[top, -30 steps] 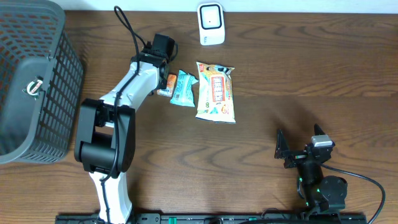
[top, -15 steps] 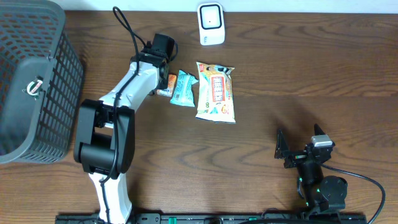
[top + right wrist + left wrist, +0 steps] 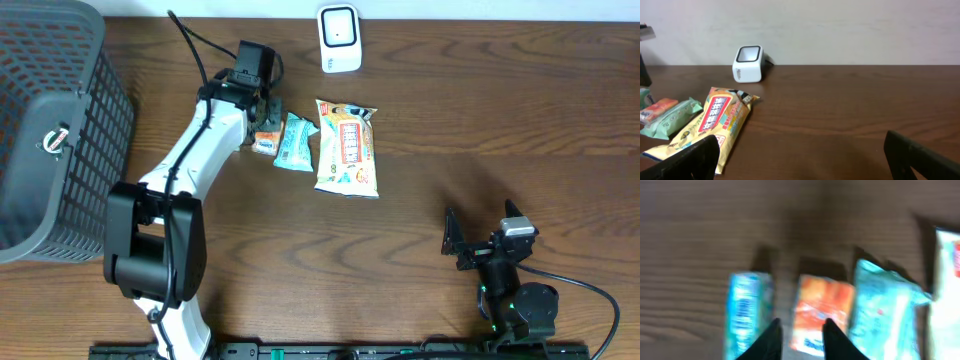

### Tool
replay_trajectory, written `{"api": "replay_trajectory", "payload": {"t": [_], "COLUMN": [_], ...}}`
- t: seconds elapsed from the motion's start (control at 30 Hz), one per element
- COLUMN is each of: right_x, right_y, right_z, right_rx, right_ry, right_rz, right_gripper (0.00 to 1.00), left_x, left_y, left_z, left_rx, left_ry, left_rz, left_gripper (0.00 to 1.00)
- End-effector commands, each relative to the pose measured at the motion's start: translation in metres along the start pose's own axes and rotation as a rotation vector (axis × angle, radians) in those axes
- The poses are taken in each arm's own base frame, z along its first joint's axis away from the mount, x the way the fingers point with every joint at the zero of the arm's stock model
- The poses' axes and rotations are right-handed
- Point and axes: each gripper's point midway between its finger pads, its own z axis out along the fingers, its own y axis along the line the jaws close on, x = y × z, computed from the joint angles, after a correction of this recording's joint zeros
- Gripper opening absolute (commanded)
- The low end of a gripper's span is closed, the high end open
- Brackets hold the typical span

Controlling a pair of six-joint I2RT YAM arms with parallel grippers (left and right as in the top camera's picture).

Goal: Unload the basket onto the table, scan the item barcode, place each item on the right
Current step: 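Carry the tissue pack under the scanner and lower it onto the table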

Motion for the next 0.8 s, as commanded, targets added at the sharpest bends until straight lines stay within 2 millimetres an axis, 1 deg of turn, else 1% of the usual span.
{"api": "replay_trajectory", "payload": {"t": [0.0,0.13,0.2,0.27,0.53,0.57,0.6,0.7,0.77], "right_x": [0.000,0.000,0.000,0.000,0.000,0.000,0.000,0.000,0.000], "right_y": [-0.001,-0.001,-0.001,-0.001,-0.001,-0.001,-0.001,-0.001,-0.001], "right_z": [0.000,0.000,0.000,0.000,0.000,0.000,0.000,0.000,0.000], "right_rx": [0.002,0.002,0.002,0.002,0.002,0.002,0.002,0.002,0.002], "right_ry": [0.000,-0.001,-0.001,0.000,0.000,0.000,0.000,0.000,0.000], "right_rz": [0.003,0.003,0.003,0.003,0.003,0.003,0.003,0.003,0.003], "right_gripper": [0.99,0.99,0.99,0.99,0.99,0.99,0.99,0.99,0.99], "left_x": [-0.020,-0.018,-0.013,-0.008,0.006,0.008,0.010,0.018,0.020], "left_y": [0.049,0.077,0.084,0.084,0.060,0.059,0.060,0.060,0.059], "left_z": [-0.005,-0.001,0.003,0.008,0.027,0.030,0.033,0.044,0.046], "left_rx": [-0.151,-0.175,-0.171,-0.131,0.012,0.016,0.012,0.006,0.005], "left_ry": [-0.073,-0.072,-0.057,-0.032,0.047,0.056,0.064,0.094,0.101], "left_rz": [-0.136,-0.300,-0.343,-0.359,-0.366,-0.366,-0.365,-0.365,-0.364], "left_gripper": [0.23,0.19,0.13,0.11,0.11,0.10,0.08,0.08,0.08]}}
